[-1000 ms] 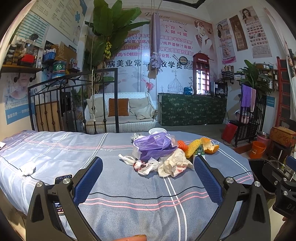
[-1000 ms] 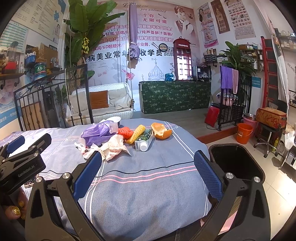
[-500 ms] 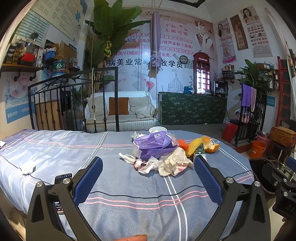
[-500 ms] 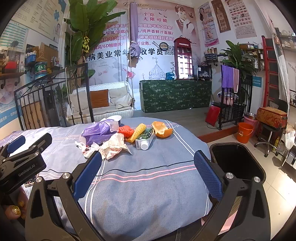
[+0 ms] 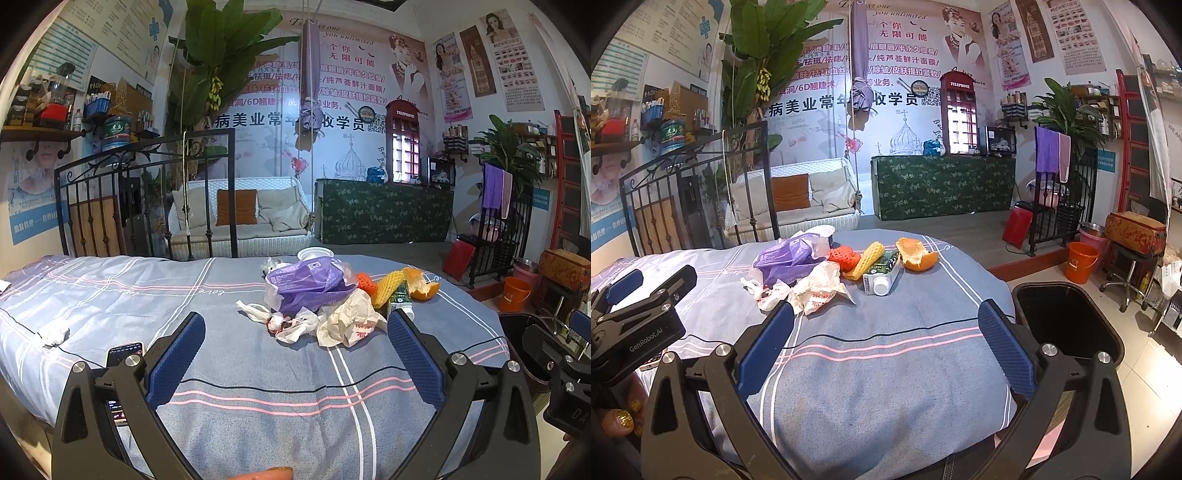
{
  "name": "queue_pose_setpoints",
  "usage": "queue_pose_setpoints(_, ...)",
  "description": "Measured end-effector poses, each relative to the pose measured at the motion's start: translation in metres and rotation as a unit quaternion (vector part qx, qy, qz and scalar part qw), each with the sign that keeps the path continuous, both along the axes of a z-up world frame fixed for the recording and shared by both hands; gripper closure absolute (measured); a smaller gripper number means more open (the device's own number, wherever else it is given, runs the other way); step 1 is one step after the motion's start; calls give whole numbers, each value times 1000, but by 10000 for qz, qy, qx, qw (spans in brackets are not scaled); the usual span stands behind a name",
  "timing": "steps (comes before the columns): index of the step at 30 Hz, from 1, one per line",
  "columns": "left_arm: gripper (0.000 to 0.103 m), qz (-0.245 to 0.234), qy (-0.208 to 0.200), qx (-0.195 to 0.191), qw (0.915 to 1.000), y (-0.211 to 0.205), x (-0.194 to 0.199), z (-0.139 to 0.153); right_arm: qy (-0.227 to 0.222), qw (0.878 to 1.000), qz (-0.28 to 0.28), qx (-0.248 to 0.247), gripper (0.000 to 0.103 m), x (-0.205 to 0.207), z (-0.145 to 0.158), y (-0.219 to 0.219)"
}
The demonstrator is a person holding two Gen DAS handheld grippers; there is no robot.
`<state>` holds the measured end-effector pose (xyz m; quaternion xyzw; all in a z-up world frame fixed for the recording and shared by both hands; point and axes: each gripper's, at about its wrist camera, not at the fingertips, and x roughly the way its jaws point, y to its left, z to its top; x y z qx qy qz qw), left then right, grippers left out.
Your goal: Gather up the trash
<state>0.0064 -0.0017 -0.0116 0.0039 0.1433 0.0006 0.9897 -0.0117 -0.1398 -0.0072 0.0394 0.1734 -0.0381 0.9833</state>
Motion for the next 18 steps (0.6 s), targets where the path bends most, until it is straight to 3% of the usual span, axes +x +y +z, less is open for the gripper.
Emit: queue_pose_setpoints(18, 5, -12, 124, 4, 9999, 0, 10, -7, 168, 9999, 5, 21, 5, 14, -6, -1)
